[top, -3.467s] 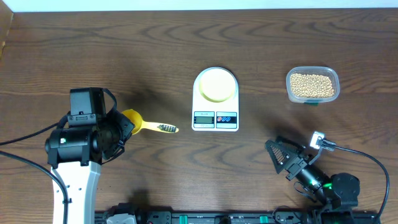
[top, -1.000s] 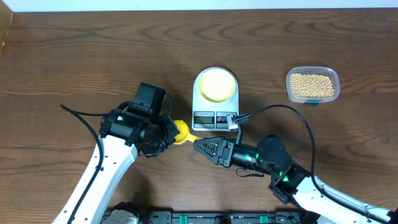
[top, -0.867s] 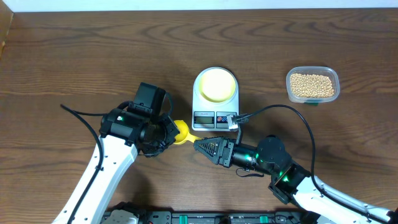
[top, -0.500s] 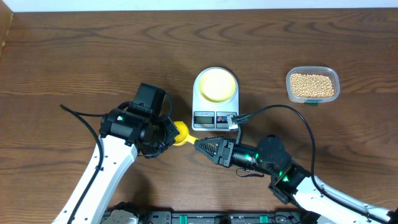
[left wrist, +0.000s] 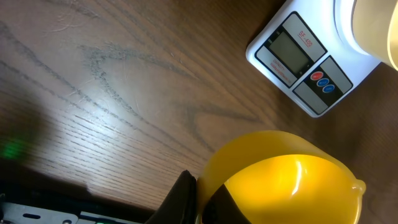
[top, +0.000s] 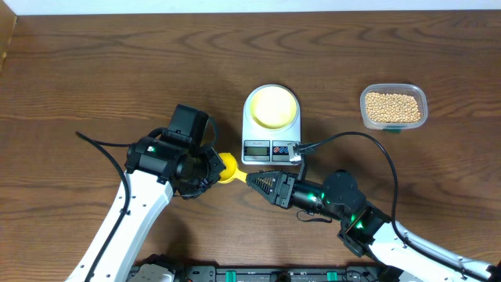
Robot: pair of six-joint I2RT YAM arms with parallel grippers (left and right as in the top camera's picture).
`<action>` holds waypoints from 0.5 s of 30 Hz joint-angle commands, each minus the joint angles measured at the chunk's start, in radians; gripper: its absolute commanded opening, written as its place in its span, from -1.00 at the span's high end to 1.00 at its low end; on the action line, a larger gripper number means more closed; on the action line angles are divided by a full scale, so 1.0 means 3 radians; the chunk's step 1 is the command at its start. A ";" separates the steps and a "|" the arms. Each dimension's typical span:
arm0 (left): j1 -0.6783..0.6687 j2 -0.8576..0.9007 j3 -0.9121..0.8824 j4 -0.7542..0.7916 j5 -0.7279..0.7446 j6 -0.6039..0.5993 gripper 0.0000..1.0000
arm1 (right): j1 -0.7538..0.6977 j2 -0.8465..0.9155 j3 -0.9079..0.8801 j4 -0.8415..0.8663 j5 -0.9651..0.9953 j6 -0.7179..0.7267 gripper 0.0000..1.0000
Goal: Scoop item into bowl and weigh 50g on scale
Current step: 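Close the right gripper on the scoop handle, then open the left gripper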
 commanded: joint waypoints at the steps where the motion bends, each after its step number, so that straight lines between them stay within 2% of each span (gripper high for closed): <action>1: -0.0008 0.0000 -0.0015 0.0011 -0.0019 0.0001 0.86 | 0.0018 0.0023 0.0032 0.0001 0.0053 -0.0005 0.40; 11: -0.0033 0.0000 -0.0015 0.0052 -0.0020 -0.0004 0.86 | 0.0018 0.0023 0.0032 0.0001 0.0053 -0.0004 0.44; 15: -0.0258 0.0000 -0.0015 0.0225 -0.0053 -0.0006 0.86 | 0.0018 0.0023 0.0032 0.0001 0.0051 -0.0004 0.47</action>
